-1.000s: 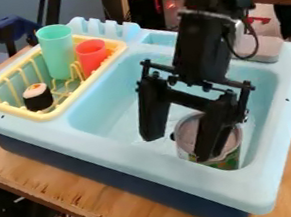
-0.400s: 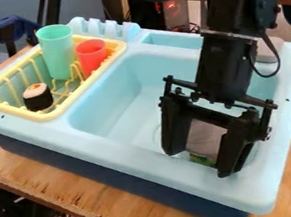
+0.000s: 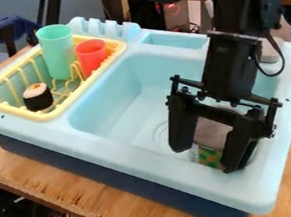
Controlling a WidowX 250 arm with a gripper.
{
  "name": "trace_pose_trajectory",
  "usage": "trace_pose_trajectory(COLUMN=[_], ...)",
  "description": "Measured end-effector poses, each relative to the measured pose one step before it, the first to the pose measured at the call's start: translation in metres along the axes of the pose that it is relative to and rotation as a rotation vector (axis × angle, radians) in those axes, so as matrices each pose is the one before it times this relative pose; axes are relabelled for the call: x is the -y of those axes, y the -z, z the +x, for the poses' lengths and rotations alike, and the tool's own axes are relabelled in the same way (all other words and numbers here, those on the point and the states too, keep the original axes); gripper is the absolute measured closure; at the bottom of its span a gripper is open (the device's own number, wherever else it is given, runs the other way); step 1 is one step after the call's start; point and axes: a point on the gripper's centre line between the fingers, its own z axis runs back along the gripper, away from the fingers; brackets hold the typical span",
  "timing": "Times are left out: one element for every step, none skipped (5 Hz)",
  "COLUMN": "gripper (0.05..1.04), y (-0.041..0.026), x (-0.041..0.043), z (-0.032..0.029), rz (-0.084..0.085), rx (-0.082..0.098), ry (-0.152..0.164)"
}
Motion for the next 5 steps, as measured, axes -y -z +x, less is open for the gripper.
trace_pose_trajectory(gripper=[0.083, 0.083, 0.083, 0.083, 0.083], y=[0.00275, 0.00219, -0.00897, -0.01414, -0.01714], x=[-0.00997, -0.00933, -0.01090, -0.00404, 0.00452], z=[0.00218, 0.00878, 0.01185, 0.00922, 0.00879], rz=[0.0062, 0.0252, 0.0392, 0.0338, 0.0860], rx=[-0.0220, -0.0102, 0.0741, 0.0693, 0.0528], ry=[-0.0348, -0.0187, -0.0194, 0.0107, 0.0468])
